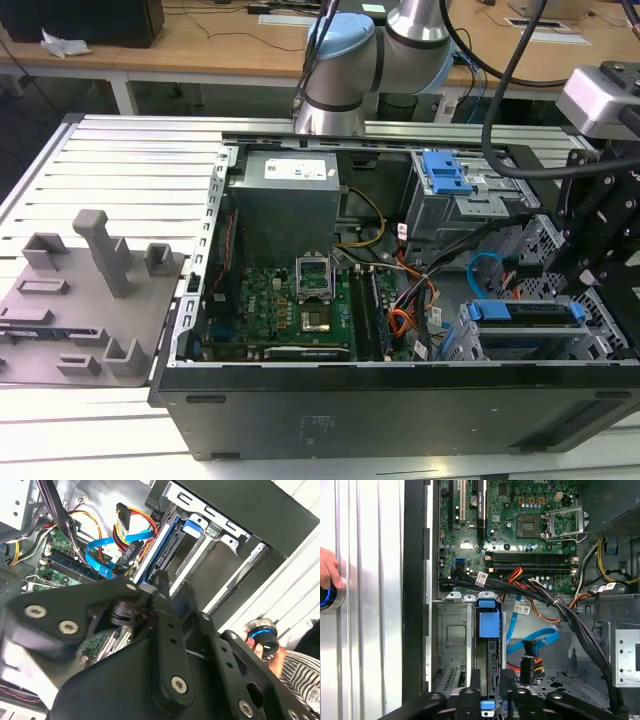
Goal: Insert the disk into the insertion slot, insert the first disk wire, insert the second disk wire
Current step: 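Insert the first disk wire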
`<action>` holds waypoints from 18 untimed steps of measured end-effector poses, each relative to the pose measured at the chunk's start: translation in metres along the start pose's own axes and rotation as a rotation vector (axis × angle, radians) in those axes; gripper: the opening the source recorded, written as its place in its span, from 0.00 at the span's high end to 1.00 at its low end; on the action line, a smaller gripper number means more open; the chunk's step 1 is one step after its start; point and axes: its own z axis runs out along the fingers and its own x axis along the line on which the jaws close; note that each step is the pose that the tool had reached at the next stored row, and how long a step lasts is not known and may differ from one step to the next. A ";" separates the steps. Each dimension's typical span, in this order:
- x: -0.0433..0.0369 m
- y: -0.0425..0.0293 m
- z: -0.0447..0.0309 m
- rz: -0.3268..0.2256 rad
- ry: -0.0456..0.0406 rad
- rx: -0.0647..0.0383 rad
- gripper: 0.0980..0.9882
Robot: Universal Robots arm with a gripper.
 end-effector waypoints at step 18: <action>-0.0402 0.0002 0.0237 0.002 0.0065 0.000 0.70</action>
